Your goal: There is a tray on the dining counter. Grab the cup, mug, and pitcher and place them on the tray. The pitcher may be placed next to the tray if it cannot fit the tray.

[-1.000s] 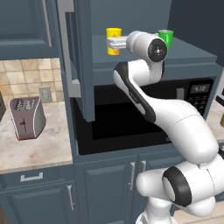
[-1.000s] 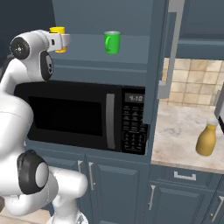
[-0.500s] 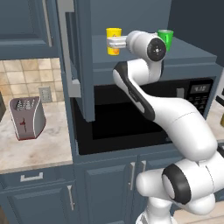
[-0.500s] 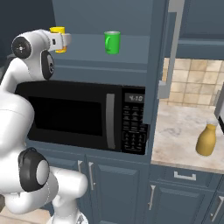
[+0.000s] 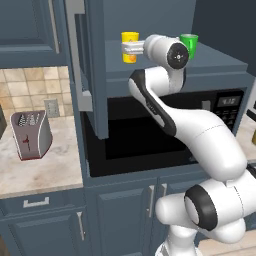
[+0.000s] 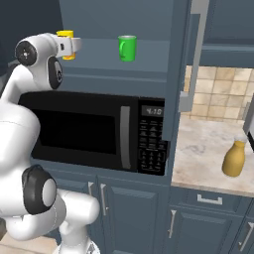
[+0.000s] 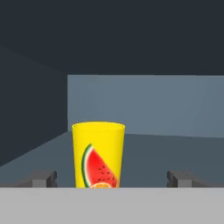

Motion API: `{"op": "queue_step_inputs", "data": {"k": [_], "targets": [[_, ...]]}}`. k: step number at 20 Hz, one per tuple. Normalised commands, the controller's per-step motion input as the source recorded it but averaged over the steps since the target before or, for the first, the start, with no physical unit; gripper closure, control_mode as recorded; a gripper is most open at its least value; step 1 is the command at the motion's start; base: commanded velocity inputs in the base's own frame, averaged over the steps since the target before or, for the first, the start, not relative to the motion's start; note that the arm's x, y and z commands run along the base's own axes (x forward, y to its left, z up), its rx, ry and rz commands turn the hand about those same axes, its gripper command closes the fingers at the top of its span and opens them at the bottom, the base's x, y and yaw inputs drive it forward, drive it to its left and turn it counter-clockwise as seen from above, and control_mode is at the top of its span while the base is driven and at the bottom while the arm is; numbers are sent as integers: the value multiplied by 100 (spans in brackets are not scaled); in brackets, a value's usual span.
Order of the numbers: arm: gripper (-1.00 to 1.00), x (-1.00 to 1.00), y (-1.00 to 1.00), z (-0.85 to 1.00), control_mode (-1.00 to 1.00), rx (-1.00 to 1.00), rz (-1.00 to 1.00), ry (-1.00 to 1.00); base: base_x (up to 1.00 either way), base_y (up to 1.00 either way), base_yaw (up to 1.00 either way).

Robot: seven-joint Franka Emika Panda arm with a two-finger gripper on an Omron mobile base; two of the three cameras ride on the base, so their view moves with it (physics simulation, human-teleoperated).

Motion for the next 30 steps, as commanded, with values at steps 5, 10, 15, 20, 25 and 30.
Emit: {"op": "queue_step_inputs", "data": {"k": [5,10,15,20,25,30], "targets": [[-100,9,0,0,-100,0,0,0,0,0,0],[-100,4,2,0,-100,0,-1,0,0,0,0],[-100,2,6,0,-100,0,-2,0,0,0,0],[-100,0,1,0,-100,0,0,0,0,0,0],[-100,0,1,-2,-100,0,0,0,0,0,0],[-100,4,0,0,-100,0,0,0,0,0,0]]}}
